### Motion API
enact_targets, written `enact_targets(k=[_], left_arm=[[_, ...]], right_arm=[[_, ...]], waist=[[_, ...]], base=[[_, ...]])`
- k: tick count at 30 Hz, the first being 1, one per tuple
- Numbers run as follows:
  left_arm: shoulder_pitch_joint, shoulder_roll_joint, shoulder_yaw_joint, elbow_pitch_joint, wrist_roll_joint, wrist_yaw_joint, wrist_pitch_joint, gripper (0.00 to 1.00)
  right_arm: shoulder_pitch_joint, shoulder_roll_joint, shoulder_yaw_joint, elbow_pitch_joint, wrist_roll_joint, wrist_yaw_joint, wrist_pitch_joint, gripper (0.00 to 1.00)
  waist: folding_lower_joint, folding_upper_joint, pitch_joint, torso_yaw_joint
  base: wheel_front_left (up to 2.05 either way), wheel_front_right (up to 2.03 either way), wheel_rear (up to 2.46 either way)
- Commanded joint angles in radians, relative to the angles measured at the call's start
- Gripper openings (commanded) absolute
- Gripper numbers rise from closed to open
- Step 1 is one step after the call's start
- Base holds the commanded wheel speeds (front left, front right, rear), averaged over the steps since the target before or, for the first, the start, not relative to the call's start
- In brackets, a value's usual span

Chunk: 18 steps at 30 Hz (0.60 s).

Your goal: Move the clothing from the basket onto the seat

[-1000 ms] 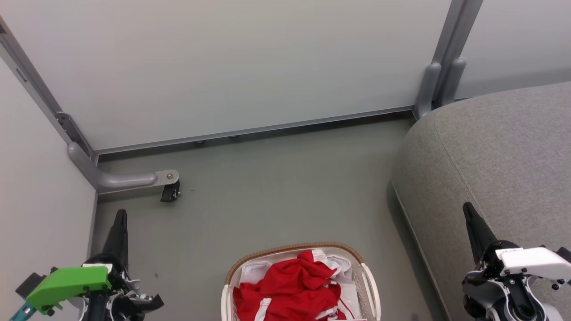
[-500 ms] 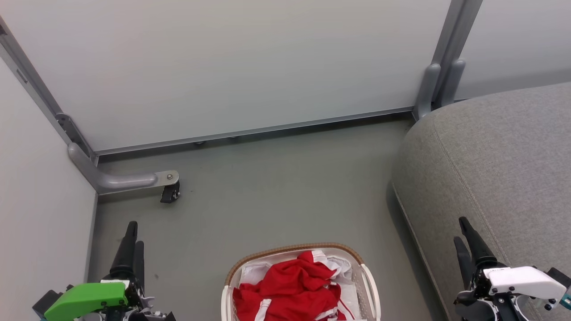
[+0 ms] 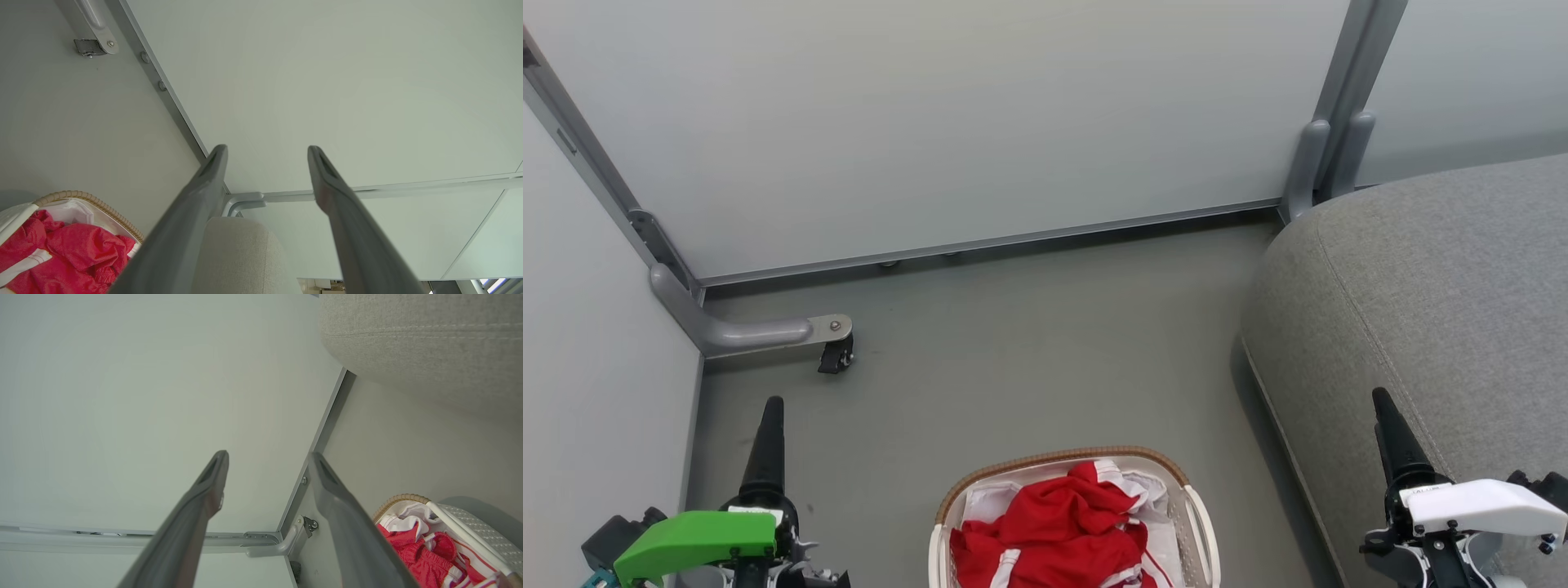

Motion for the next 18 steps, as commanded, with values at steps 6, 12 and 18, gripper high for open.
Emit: enact_targets(k=[6,12,18], left_arm=[[-0.002,0.006,-0.008,-0.064,0.137,0.012,-0.029,1.0],[0.005,0.007,-0.027,-0.099,0.273,0.03,-0.051,1.0],[0.016,0.007,-0.055,-0.125,0.429,0.044,-0.072,1.0]], right_arm=[[-0.001,-0.011,-0.002,-0.073,-0.169,0.0,-0.031,1.0],[0.007,-0.012,0.012,-0.109,-0.3,0.0,-0.052,1.0],[0.015,-0.013,0.028,-0.132,-0.414,0.0,-0.073,1.0]], waist=[[0.0,0.0,-0.001,0.002],[0.0,0.0,-0.002,0.003],[0.0,0.0,-0.004,0.004]], base=[[0.0,0.0,0.0],[0.0,0.0,0.0],[0.0,0.0,0.0]])
